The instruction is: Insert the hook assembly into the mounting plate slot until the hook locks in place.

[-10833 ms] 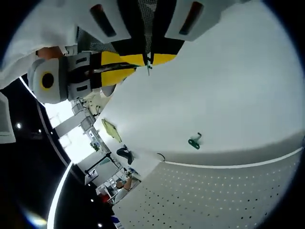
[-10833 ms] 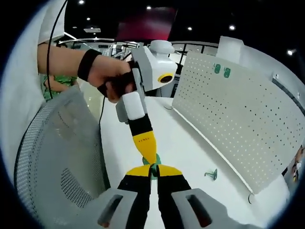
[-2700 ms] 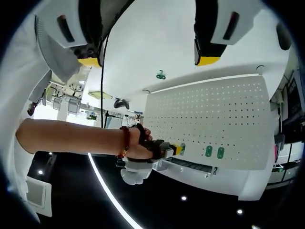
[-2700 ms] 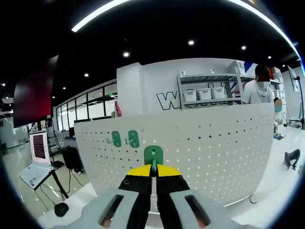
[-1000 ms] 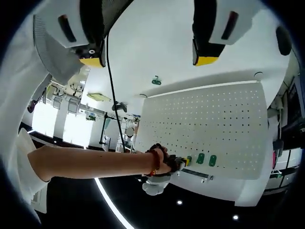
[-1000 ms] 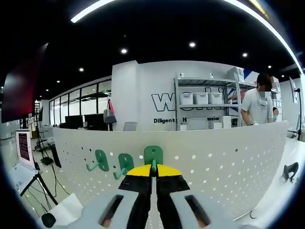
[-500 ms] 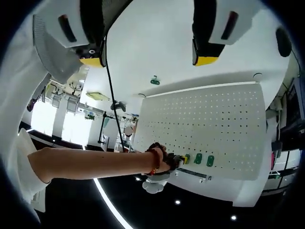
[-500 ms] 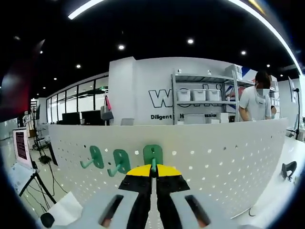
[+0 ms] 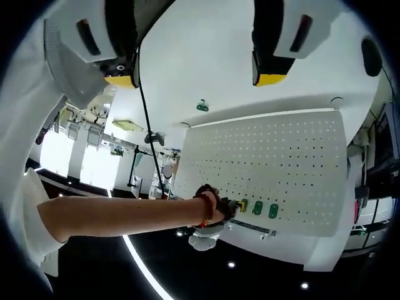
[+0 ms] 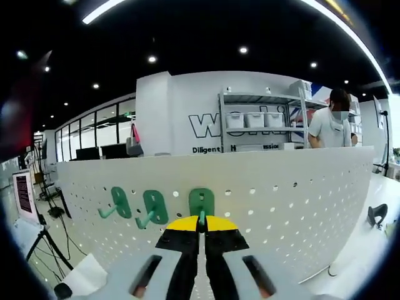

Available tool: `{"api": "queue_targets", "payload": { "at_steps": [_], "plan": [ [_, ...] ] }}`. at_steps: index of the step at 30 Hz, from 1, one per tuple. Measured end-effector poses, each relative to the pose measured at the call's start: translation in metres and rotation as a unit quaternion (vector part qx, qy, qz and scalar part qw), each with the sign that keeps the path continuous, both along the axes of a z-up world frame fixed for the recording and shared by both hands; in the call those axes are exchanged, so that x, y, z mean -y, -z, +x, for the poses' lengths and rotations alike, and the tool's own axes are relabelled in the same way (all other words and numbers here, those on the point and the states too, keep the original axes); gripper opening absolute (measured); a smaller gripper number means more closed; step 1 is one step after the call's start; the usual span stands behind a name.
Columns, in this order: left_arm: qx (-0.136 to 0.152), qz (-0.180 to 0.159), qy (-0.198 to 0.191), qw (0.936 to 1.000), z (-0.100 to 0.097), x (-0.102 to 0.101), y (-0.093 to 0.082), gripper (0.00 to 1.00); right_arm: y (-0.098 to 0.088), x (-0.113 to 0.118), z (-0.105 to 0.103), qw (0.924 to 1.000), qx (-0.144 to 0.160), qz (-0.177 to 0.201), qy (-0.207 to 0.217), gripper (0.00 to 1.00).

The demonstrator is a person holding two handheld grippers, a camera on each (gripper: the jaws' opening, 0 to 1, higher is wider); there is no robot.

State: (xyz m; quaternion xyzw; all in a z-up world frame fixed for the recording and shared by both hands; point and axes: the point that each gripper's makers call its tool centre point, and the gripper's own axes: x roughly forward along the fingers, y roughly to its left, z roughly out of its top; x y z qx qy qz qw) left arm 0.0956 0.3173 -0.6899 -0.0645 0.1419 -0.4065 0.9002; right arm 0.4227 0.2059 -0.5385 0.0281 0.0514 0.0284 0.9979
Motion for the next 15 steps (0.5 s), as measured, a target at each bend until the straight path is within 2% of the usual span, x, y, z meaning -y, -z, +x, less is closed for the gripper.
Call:
{"api": "queue_targets", "payload": {
  "at_steps": [3, 5, 7, 9, 10, 11, 12, 14, 15],
  "plan": [
    [-0.003, 0.001, 0.0, 1.0, -0.0009, -0.0003, 0.0017, 0.76, 0.0005, 0.0001, -0.0007, 1.0, -0.003, 0.007, 0.003, 0.01],
    [-0.004, 0.003, 0.001, 1.0, -0.0014, -0.0001, 0.0026, 0.76, 0.0004, -0.0003, -0.0022, 0.9999, 0.003, -0.014, 0.0, 0.01],
    [-0.004, 0.002, 0.001, 1.0, -0.0017, 0.0005, 0.0025, 0.76, 0.0012, -0.0007, -0.0032, 0.9999, 0.01, -0.012, 0.001, 0.01],
    [-0.005, 0.0, 0.002, 1.0, -0.0017, 0.0015, 0.0018, 0.76, 0.0009, -0.0004, -0.0033, 0.9997, 0.011, 0.023, 0.001, 0.01],
    [-0.004, -0.001, 0.002, 1.0, -0.0017, 0.002, 0.0012, 0.76, 0.0005, 0.0004, -0.0029, 0.9999, 0.01, 0.009, 0.0, 0.01],
    [-0.004, -0.001, 0.002, 1.0, -0.0016, 0.0024, 0.0006, 0.76, -0.0009, 0.0002, -0.0019, 0.9991, 0.014, -0.039, -0.007, 0.01],
    [-0.003, -0.001, 0.003, 1.0, -0.0016, 0.0029, 0.0, 0.76, -0.0014, -0.0009, -0.001, 0.9982, 0.018, -0.056, -0.011, 0.01],
    [-0.001, 0.003, 0.004, 1.0, -0.0015, 0.0026, -0.0002, 0.76, -0.0008, -0.0015, -0.0002, 0.9989, 0.015, -0.043, -0.009, 0.01],
    [-0.002, 0.004, 0.003, 1.0, -0.0015, 0.0024, -0.0001, 0.75, -0.0006, -0.0012, 0.0006, 0.9996, 0.012, -0.023, -0.007, 0.01]
  ]
}}
